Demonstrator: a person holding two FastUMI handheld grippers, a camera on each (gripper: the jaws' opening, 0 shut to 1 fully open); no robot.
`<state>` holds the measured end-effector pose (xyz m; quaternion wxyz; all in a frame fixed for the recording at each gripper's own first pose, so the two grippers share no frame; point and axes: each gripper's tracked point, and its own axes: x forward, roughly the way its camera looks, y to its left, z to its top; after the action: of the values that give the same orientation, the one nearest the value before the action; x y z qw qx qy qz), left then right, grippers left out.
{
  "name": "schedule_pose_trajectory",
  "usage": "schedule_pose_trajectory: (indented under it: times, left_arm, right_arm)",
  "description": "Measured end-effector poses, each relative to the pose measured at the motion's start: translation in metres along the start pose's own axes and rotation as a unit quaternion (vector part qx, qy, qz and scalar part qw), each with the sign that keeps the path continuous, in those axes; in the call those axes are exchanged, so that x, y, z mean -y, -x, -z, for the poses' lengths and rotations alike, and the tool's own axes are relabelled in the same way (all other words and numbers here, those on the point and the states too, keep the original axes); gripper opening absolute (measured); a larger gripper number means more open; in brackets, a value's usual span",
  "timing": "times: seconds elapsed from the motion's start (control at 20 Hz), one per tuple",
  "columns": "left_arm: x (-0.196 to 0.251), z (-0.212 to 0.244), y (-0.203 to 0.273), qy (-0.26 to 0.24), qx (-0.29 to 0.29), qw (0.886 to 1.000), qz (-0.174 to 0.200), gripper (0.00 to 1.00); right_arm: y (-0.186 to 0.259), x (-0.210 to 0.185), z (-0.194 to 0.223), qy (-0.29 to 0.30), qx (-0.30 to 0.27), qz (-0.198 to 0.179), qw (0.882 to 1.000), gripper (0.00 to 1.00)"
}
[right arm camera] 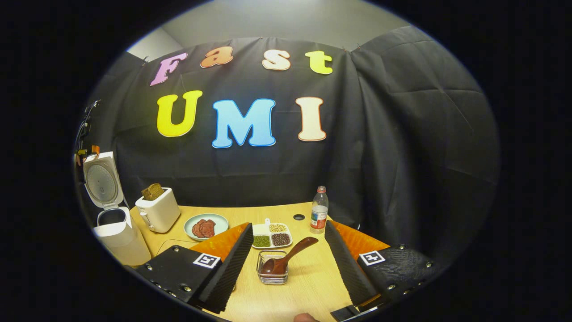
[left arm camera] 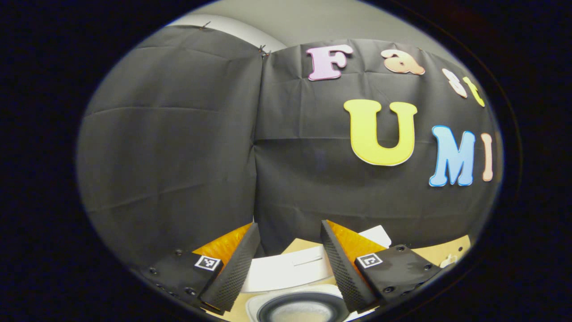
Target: Close the left gripper, press the button to open the rice cooker; take a wooden spoon from the chopstick holder with the right hand, scoop a spoonful of rice and pour it into the rice cooker, then put the wooden spoon back into the chopstick holder.
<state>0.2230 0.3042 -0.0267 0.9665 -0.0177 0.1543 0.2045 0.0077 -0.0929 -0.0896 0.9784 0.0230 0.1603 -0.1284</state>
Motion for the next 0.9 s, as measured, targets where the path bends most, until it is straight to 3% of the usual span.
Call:
schedule_pose_trajectory:
  times: [0.25, 0.45, 0.9]
  left_arm:
    - [0.013, 0.022, 0.035, 0.002, -0.007, 1.000, 0.001, 0.95]
    - [0.026, 0.042, 0.057, 0.005, -0.017, 1.000, 0.000, 0.91]
    - [0.054, 0.124, 0.099, -0.017, -0.067, 0.998, 0.012, 0.95]
  right_arm:
    - [-0.009, 0.009, -0.003, -0.006, 0.001, -0.019, 1.000, 0.98]
    - [-0.018, 0.014, -0.009, -0.002, 0.006, -0.034, 0.999, 0.98]
    - [-0.033, 0.020, -0.005, 0.007, 0.001, -0.062, 0.998, 0.98]
